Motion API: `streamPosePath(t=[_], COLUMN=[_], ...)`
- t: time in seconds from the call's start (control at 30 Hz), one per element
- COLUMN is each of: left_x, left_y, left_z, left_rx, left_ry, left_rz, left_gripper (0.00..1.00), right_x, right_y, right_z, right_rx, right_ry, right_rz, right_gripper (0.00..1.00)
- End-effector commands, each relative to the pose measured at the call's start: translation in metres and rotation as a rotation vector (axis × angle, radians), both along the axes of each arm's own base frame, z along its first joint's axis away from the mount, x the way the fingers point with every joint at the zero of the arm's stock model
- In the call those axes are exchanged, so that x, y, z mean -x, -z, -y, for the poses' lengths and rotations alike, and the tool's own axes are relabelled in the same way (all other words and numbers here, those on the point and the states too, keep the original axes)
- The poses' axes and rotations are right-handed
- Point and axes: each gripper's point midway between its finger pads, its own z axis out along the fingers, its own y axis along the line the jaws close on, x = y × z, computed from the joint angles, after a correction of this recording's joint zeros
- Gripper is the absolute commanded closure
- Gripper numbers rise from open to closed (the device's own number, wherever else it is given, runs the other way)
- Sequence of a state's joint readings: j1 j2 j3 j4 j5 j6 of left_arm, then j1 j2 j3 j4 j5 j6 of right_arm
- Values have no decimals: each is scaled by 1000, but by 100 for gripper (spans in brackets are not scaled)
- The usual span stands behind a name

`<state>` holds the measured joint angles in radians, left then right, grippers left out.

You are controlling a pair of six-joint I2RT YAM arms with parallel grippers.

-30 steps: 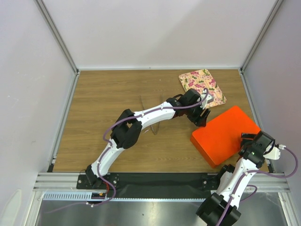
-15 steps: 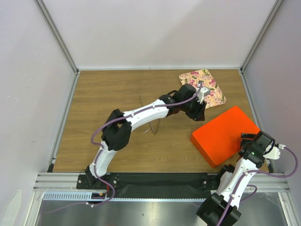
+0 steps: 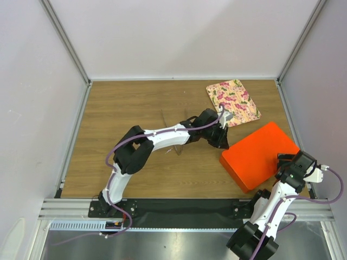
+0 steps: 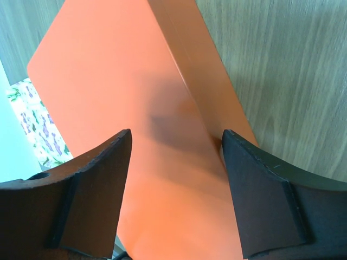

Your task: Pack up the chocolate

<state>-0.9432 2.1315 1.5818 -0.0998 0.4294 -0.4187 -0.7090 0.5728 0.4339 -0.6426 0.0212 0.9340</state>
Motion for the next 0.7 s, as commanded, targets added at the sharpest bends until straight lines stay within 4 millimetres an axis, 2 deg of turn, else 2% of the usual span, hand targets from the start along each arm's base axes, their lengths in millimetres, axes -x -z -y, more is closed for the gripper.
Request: streamPosePath(t=[0.0,0.03,0.13,0.27,0.33,0.4,0.47,0.57,0.6,0.67], left_x=[-3,-4,-11,-23,-25,-22,-10,8,21,30], left_y=[43,46,34,-7,-40,-65,-75,-78,-78,-62], left_z=[-6,-10,-15,-18,-17,-13,-7,3,7,11], left_rx=[-72,-87,-90,-61,-15,32,77,133,149,134], left_ry=[-54,-70,-98,-126,-128,-109,-54,9,55,83], left_rz=[-9,-5,32,97,138,147,121,83,64,43], left_gripper=[79,79,77,71,68,67,67,72,74,77], right_x=[-5,-5,-4,-4,-5,-5,-5,-5,-5,-5], right_y=[-3,0,2,2,2,3,1,1,1,1], right_z=[4,4,4,3,1,1,2,3,2,2], right_rx=[38,38,46,44,39,38,43,44,40,40], right_ry=[-26,-30,-30,-35,-41,-41,-38,-34,-32,-34], right_rz=[10,4,3,9,13,12,16,13,16,16], right_gripper=[28,28,28,28,28,28,29,29,29,29])
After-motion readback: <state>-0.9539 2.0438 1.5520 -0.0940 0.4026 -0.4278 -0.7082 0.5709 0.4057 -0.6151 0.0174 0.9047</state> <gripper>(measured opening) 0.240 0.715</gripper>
